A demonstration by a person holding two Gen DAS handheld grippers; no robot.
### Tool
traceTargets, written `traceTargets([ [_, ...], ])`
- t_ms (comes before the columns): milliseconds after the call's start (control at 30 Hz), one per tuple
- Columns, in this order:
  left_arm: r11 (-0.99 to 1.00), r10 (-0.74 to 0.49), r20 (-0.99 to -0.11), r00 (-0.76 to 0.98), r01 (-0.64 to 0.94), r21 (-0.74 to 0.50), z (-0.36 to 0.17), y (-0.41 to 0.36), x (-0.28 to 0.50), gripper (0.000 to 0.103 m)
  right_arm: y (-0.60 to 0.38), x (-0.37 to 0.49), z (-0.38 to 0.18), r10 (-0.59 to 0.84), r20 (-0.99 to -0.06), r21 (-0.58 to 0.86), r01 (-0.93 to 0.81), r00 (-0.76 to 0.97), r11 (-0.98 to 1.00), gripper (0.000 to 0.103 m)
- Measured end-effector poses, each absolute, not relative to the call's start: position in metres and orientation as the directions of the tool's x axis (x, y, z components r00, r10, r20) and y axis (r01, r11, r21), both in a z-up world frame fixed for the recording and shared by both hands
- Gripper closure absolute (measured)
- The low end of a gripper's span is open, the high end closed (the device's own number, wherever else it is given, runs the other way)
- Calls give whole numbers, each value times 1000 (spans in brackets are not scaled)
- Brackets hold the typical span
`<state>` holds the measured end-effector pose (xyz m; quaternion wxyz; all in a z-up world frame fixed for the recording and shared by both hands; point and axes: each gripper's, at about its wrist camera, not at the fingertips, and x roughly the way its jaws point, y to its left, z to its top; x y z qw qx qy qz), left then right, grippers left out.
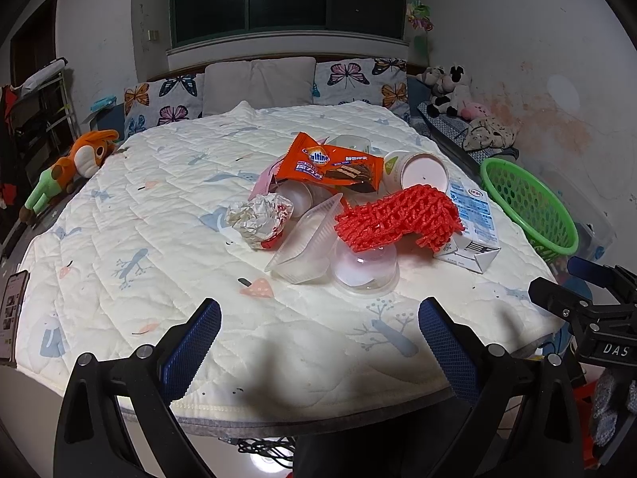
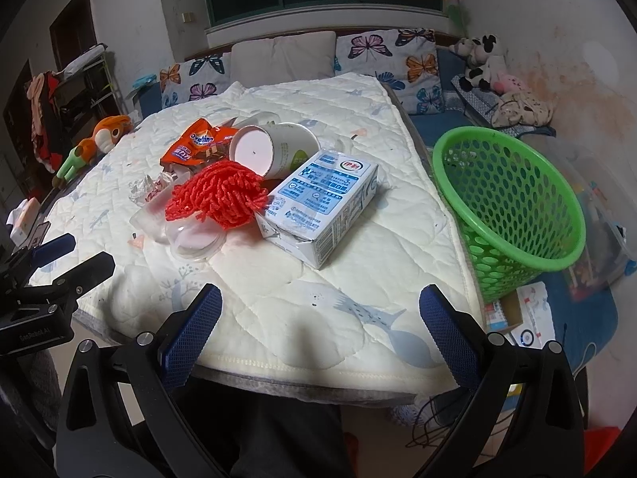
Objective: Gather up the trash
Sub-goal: 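Move both grippers toward the trash pile on the mattress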
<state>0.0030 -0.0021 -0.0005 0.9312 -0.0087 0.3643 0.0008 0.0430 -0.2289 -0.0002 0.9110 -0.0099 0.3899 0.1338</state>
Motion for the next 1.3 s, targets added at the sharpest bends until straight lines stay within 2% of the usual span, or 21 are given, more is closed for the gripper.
traceTargets([
  [1300,999,-32,-676,736,44,0,4,-1,40,7,-225,74,-1,235,-737,94,-249,633,964,4],
])
